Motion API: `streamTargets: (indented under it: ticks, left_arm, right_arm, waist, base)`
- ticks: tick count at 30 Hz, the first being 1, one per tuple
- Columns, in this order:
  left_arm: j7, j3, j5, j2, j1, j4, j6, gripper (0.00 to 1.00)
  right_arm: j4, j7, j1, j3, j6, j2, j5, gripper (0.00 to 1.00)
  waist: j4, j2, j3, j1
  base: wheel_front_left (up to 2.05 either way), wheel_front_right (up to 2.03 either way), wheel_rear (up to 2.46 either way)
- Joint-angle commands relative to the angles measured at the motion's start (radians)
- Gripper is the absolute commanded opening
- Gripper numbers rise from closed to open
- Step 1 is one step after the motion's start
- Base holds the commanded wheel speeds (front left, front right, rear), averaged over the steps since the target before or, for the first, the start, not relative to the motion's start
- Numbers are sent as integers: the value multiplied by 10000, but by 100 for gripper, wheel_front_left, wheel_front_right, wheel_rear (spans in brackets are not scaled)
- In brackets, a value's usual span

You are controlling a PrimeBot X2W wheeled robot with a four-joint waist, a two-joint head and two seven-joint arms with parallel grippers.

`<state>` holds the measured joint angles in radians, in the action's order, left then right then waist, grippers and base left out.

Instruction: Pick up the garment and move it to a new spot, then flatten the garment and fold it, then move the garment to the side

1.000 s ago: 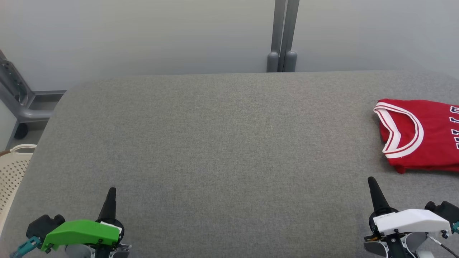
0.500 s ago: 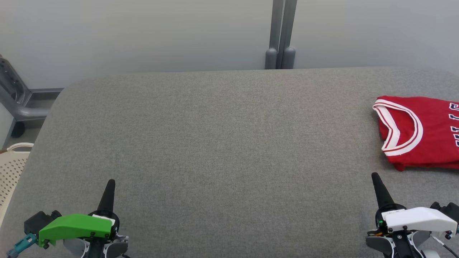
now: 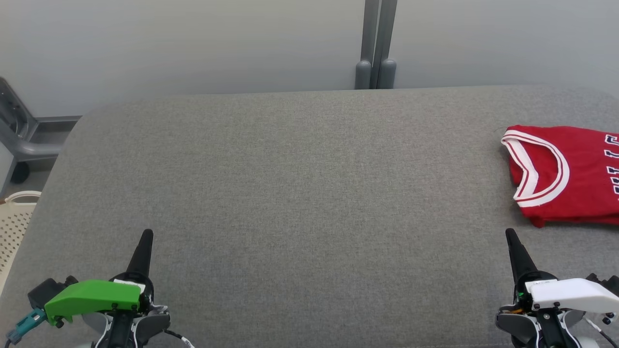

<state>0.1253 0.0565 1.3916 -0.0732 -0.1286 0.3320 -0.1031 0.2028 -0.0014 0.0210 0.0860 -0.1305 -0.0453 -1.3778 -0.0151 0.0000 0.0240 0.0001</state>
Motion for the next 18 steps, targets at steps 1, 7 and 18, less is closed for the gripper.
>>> streamTargets:
  ticks: [1,7,18]
  left_arm:
    - [76,88,260,21,-244,-68,-63,0]
    - [227,204,646,69,-350,-70,-132,0]
    - [466,374,1278,132,-494,-68,-208,0]
  right_arm:
    - [-142,26,-49,42,-5,-58,-265,0]
    - [-237,77,-66,78,-5,-63,-740,0]
    - [-387,133,-95,130,-5,-65,-1458,0]
  waist:
    - [9,0,-15,-1]
    - [36,0,-65,-1]
    - [82,0,-149,-1]
  base:
    - [0,0,0]
    - [0,0,0]
    - [0,0,0]
